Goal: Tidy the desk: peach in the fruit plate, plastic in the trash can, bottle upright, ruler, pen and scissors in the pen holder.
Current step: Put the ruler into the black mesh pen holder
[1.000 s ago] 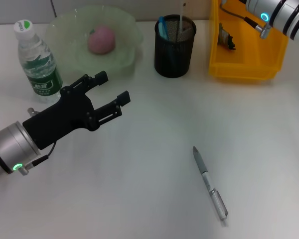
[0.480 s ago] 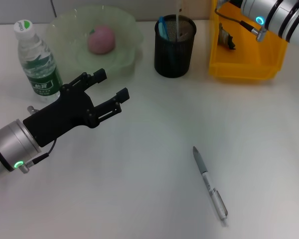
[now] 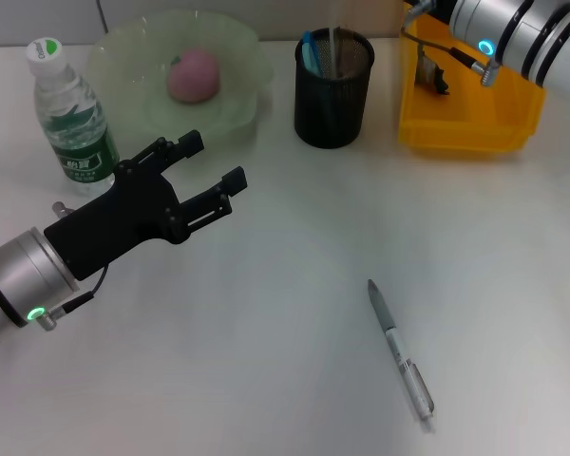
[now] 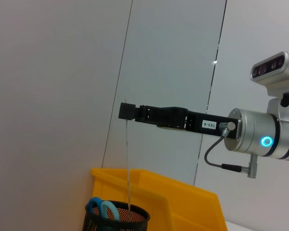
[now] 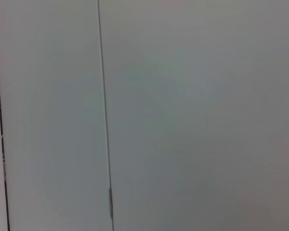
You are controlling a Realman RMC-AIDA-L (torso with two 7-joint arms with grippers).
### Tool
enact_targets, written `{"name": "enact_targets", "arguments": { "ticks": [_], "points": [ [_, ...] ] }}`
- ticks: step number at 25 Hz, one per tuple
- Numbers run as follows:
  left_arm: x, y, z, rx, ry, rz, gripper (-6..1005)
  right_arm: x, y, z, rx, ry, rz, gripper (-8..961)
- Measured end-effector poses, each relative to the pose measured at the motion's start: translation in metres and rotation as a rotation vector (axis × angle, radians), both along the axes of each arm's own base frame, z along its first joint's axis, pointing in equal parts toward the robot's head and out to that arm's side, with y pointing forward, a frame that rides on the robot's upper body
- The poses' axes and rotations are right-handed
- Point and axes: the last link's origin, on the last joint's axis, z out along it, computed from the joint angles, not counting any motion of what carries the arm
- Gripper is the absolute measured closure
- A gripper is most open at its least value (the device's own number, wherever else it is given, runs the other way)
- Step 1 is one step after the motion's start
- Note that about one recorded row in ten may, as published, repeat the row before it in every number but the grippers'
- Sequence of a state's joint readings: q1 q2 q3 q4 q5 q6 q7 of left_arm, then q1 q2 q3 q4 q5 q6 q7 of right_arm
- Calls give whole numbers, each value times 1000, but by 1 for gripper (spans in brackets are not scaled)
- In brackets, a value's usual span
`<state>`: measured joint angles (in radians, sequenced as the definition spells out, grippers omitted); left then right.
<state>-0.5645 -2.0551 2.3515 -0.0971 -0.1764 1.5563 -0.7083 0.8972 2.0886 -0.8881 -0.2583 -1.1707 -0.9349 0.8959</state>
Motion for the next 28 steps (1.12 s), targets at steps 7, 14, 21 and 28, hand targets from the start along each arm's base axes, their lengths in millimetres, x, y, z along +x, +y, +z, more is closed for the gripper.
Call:
{"name": "enact_targets", "arguments": {
  "ticks": [7, 14, 21, 28],
  "points": [
    [-1, -1, 0, 0, -1, 6, 192, 2, 0, -2, -3, -4, -14, 522],
    [-1, -1, 0, 0, 0, 6, 192, 3, 0, -2, -3, -7, -13, 520],
    [-2, -2, 0, -1, -2, 8, 192, 2, 0, 0, 5, -3, -12, 517],
    [-2, -2, 0, -1, -1, 9, 192, 0, 2, 4, 16, 8, -5, 515]
  ]
}}
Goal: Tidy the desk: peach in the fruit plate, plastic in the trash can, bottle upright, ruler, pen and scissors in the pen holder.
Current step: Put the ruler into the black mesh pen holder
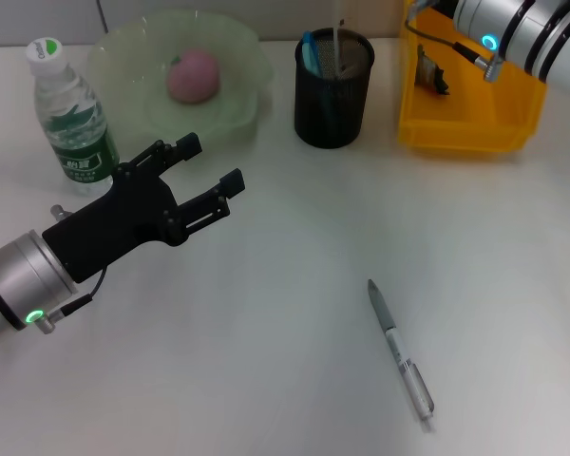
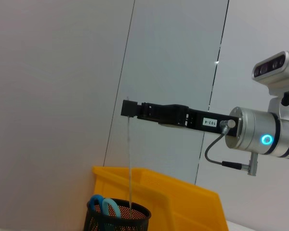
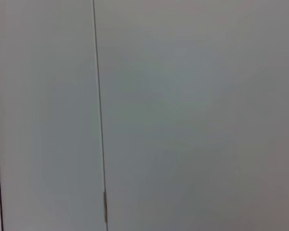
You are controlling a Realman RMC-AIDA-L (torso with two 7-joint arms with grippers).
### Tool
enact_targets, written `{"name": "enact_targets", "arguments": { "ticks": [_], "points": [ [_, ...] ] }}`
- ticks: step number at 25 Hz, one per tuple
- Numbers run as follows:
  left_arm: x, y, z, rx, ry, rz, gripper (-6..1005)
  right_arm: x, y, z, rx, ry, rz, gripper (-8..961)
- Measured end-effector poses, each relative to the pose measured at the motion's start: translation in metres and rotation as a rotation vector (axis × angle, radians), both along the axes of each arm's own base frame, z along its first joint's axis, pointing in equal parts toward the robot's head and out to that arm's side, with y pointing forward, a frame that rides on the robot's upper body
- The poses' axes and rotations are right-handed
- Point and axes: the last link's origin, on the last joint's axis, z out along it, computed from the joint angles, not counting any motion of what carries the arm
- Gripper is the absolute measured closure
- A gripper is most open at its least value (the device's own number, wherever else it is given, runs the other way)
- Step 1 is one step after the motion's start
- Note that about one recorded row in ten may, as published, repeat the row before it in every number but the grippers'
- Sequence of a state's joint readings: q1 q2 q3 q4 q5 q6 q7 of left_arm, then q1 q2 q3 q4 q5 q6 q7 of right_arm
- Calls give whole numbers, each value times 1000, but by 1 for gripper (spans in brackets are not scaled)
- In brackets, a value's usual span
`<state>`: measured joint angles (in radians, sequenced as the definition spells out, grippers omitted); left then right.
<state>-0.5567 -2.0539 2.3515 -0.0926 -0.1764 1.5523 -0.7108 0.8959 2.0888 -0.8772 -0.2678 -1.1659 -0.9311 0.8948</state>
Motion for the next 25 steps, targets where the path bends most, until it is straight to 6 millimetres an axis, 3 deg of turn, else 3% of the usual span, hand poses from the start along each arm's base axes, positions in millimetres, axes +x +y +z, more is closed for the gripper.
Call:
{"name": "enact_targets", "arguments": {
  "ticks": [25],
  "points": [
    [-2, 3, 6, -13, -12, 13, 192, 1, 4, -8, -28, 4, -66, 506]
  ]
}}
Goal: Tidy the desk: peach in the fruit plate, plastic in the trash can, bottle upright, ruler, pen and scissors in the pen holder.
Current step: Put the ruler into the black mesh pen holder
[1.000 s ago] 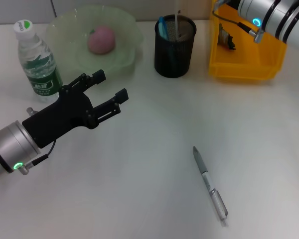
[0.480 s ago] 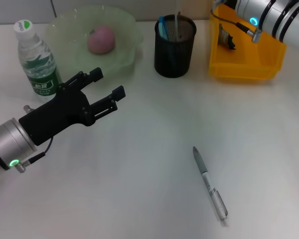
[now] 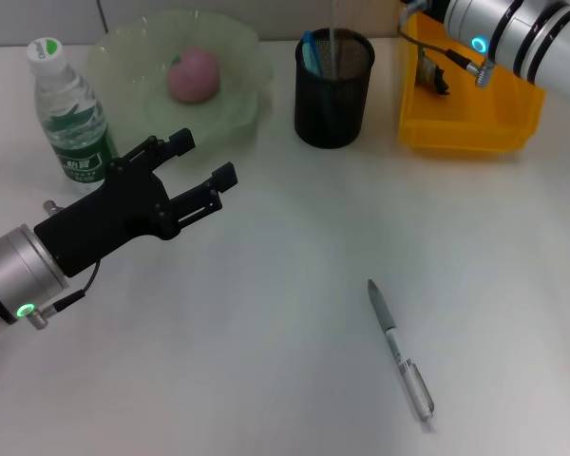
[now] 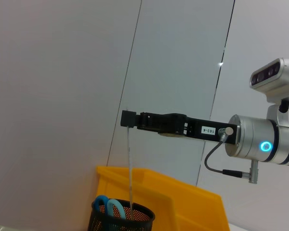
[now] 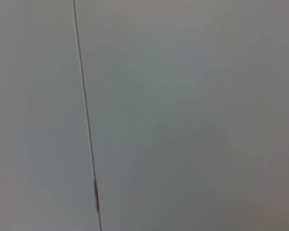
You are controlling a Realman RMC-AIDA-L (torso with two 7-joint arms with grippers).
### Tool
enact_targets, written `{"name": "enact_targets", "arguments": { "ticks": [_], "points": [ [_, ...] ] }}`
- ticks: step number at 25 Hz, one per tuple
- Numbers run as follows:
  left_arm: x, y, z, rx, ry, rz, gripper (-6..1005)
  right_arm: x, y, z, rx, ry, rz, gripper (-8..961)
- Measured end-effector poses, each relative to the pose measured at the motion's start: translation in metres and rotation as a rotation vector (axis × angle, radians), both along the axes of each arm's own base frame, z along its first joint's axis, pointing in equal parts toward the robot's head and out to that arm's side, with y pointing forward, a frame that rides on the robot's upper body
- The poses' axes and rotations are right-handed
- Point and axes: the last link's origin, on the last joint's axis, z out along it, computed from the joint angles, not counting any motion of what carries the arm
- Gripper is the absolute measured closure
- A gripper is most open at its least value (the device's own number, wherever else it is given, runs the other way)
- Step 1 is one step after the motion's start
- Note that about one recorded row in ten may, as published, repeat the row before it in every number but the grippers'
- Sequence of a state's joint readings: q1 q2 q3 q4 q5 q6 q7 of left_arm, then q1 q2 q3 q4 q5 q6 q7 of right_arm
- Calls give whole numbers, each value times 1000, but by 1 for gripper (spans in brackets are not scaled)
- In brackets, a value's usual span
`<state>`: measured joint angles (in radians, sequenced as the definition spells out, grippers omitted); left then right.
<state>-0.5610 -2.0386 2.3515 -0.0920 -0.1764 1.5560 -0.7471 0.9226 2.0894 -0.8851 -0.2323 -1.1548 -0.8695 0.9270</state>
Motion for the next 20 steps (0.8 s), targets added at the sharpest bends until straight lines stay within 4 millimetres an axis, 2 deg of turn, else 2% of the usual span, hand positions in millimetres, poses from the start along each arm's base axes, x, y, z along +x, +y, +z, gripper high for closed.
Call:
{"name": "enact_targets", "arguments": {
  "ticks": [10, 16, 20],
  "points": [
    [0, 0, 0, 0, 1, 0, 192, -6, 2, -5, -29, -14, -8, 502],
    [0, 0, 0, 0, 3, 3, 192, -6, 3, -4, -30, -7, -13, 279],
    [-1, 0, -1, 0, 3, 5, 192, -6, 3, -4, -32, -1, -17, 279]
  ]
}}
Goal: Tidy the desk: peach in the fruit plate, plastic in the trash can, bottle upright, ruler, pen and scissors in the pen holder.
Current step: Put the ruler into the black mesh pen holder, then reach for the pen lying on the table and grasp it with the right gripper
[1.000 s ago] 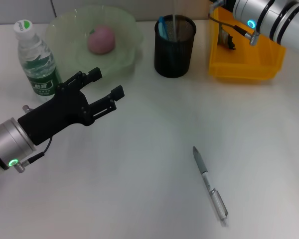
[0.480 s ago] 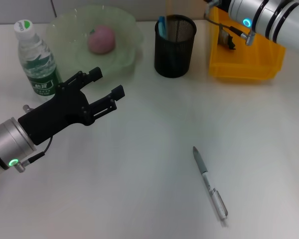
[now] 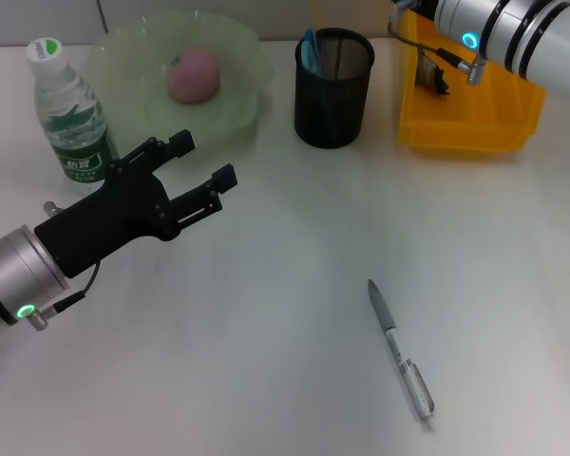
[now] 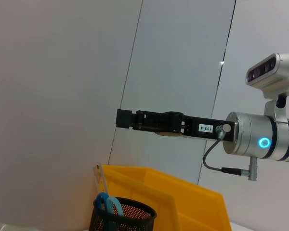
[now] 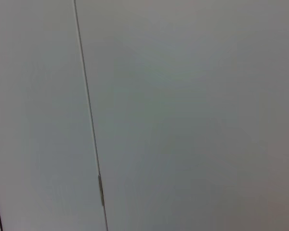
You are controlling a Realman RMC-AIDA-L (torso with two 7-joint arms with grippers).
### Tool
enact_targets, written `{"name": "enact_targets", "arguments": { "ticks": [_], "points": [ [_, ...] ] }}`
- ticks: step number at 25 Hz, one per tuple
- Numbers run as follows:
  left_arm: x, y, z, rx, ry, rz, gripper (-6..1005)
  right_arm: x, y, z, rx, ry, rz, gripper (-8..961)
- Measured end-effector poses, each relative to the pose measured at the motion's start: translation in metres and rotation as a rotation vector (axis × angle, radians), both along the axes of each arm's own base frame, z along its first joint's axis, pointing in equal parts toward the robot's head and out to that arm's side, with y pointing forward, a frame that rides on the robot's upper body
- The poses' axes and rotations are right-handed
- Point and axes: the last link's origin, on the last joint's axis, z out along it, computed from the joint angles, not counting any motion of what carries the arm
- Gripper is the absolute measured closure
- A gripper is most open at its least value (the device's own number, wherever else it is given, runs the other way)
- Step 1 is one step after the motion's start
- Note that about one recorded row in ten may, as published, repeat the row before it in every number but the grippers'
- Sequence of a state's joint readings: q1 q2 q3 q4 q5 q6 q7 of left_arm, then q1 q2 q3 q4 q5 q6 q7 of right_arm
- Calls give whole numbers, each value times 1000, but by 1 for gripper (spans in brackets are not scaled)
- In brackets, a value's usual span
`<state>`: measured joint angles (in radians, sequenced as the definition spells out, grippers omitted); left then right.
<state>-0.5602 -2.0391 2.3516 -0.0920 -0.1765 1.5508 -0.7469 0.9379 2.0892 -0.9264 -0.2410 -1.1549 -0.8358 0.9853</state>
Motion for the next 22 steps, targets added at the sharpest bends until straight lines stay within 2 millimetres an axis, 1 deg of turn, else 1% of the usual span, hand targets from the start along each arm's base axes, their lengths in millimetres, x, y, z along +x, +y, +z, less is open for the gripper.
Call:
{"name": "enact_targets", "arguments": {
  "ticks": [5, 9, 11, 16, 17, 20, 22],
  "points": [
    [-3, -1, 0, 5, 14, 1, 192, 3, 2, 7, 11, 33, -23, 280],
    [-4, -2, 0, 2, 31, -11, 193, 3, 1, 18, 9, 92, -28, 280],
    [-6, -3, 2, 5, 42, -19, 193, 3, -2, 24, -4, 129, -10, 280],
    [-7, -4, 4, 1, 47, -22, 193, -5, -24, 40, -113, 180, 121, 280],
    [-8, -11, 5, -41, 58, -58, 193, -7, -29, 44, -135, 177, 153, 280],
    [-8, -15, 5, -70, 67, -83, 193, -10, -45, 54, -212, 149, 248, 280],
    [-8, -22, 5, -119, 75, -127, 193, -11, -56, 61, -275, 118, 308, 281]
  ]
}}
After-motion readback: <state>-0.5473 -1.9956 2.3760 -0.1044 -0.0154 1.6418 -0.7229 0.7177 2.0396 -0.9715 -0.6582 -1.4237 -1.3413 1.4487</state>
